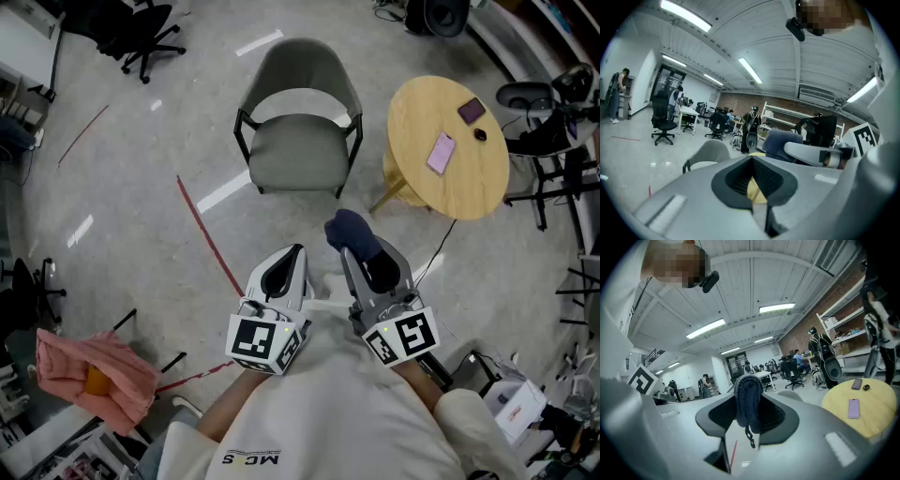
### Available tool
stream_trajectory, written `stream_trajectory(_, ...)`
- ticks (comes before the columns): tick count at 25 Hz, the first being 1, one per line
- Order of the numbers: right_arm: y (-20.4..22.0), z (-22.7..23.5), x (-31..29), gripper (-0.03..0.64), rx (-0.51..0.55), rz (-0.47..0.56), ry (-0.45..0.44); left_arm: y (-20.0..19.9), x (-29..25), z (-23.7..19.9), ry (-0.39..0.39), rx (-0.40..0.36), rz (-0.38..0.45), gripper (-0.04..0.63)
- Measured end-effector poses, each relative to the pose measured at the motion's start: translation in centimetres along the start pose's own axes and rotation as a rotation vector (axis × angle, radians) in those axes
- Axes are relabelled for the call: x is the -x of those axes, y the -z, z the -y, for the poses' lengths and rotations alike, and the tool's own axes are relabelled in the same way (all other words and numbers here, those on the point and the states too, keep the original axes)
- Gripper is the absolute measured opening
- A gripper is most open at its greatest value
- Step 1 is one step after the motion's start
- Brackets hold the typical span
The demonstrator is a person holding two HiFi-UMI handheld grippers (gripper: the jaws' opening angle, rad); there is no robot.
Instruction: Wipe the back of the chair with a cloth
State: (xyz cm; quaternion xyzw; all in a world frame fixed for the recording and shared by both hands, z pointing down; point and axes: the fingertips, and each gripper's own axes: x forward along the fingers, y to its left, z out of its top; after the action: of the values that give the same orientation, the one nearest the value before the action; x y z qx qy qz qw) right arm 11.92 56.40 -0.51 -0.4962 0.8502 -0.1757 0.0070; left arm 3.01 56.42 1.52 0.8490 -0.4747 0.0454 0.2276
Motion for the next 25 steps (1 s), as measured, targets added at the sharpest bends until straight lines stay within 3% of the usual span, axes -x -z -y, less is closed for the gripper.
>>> stream_trajectory(5, 0.6, -1.2, 0.4, 0.152, 0.007, -0.023, -0.028, 0.3, 1.2, 0.0, -0.017, 0.03, 0.014, 0.0)
stream_trajectory(11, -0.5, 1.0, 1.0, 0.152, -0.029, -0.043, -0.04, -1.3, -0.4, 1.6, -0.044, -0.002, 0.012, 0.0)
stream_trajectory(18, -1.1, 3.4, 2.9, 0.157, -0.069, -0.029, -0.059, -0.1, -1.9, 4.9, -0.04, -0.041, -0.039, 0.0)
stream_trajectory(25, -1.0, 4.4, 2.9, 0.158, -0.036, -0.038, -0.085, 0.1, -2.2, 4.9, -0.087, -0.094, -0.037, 0.0)
